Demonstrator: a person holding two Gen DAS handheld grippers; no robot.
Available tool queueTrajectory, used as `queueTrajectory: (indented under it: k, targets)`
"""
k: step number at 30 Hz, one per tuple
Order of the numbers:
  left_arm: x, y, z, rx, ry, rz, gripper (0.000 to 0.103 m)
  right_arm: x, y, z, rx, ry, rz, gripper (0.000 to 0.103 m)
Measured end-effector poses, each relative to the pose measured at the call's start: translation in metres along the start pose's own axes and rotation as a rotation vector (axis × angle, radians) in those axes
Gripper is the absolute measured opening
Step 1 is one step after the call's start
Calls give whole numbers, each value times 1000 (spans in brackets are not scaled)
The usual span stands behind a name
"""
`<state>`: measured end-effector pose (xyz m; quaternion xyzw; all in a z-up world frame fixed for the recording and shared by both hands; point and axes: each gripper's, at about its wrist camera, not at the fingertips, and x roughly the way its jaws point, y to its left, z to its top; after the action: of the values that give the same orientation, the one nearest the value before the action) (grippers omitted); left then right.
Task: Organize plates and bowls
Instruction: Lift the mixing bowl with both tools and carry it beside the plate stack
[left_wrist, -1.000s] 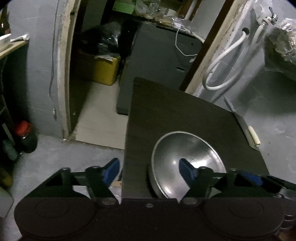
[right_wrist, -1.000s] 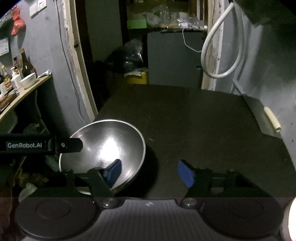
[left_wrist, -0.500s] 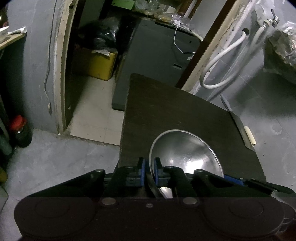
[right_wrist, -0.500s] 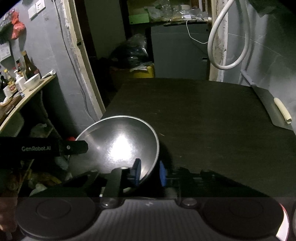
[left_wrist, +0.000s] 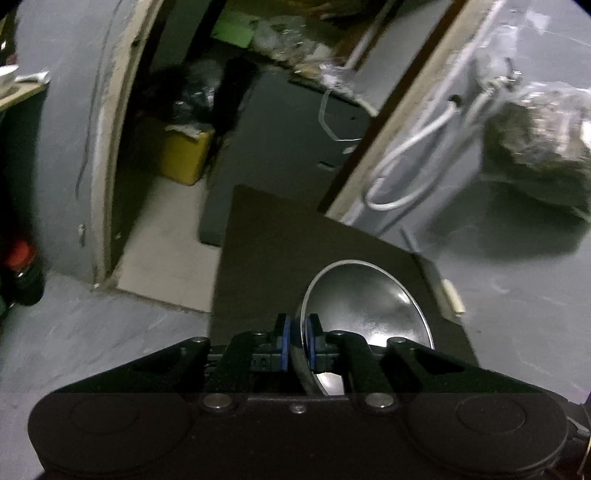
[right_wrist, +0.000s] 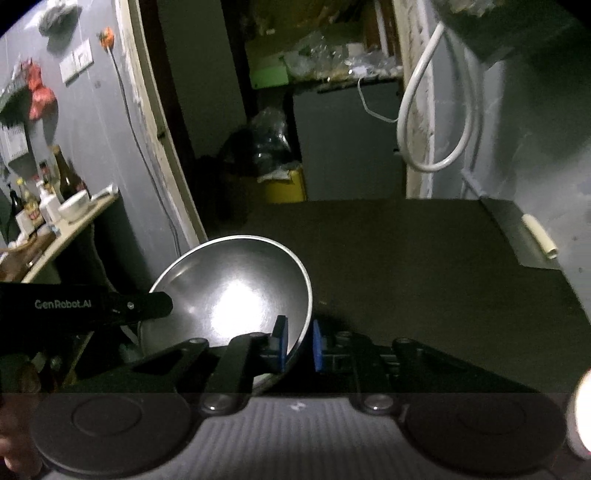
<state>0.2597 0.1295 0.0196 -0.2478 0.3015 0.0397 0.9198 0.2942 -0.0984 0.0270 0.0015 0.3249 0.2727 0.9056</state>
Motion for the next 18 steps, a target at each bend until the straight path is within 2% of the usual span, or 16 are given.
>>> queueTrajectory:
  k: [6, 12, 18]
  targets:
    - [-24, -31, -12, 51, 31, -89, 10, -50, -15, -8, 24, -16, -23, 16]
    - [-37, -43, -40, -3, 131, -171, 11, -96, -29, -30, 50, 10, -47, 15]
    - [-49, -54, -72, 17, 228, -205, 11, -131, -38, -63, 89, 67, -65, 16]
